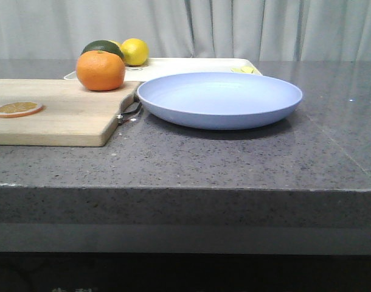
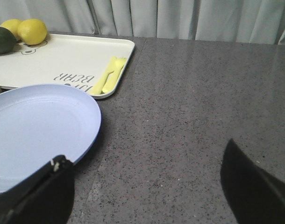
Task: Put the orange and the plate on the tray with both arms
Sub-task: 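Lower the left gripper onto the orange and close it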
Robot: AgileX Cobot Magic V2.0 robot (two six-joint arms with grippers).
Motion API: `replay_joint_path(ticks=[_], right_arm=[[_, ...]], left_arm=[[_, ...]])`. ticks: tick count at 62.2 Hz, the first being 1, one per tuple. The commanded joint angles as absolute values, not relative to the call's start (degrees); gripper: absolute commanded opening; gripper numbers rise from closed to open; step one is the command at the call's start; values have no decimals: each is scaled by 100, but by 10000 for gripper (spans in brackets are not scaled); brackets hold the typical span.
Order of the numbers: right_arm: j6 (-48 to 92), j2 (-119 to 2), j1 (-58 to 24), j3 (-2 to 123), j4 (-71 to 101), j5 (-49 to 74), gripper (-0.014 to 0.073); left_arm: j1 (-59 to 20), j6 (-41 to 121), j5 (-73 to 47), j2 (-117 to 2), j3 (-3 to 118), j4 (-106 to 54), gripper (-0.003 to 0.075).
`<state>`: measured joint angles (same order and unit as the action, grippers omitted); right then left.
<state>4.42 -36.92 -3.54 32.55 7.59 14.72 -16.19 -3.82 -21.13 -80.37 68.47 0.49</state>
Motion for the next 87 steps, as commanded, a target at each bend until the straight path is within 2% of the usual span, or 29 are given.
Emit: replay_joint_path(ticks=[1, 11, 24, 67, 74, 87], right_arm=[[496, -3720, -355, 3462, 764, 965, 641], [496, -3720, -355, 3462, 764, 972, 641], [496, -3720, -355, 3462, 764, 977, 641], [496, -3720, -355, 3458, 764, 1001, 641], [496, -3720, -355, 3458, 764, 1001, 641], [496, -3720, -355, 3458, 764, 1001, 641]], left_arm=[[-1771, -391, -2526, -8531, 7770, 0, 673], [-2008, -371, -3318, -9491, 8884, 0, 673], [-2106, -371, -3530, -10153, 9414, 0, 673], [-2106, -371, -3689, -10571, 9445, -78, 668], [-2106, -371, -3689, -10594, 9445, -78, 600], [-2106, -371, -3679, -10592, 9469, -299, 392]])
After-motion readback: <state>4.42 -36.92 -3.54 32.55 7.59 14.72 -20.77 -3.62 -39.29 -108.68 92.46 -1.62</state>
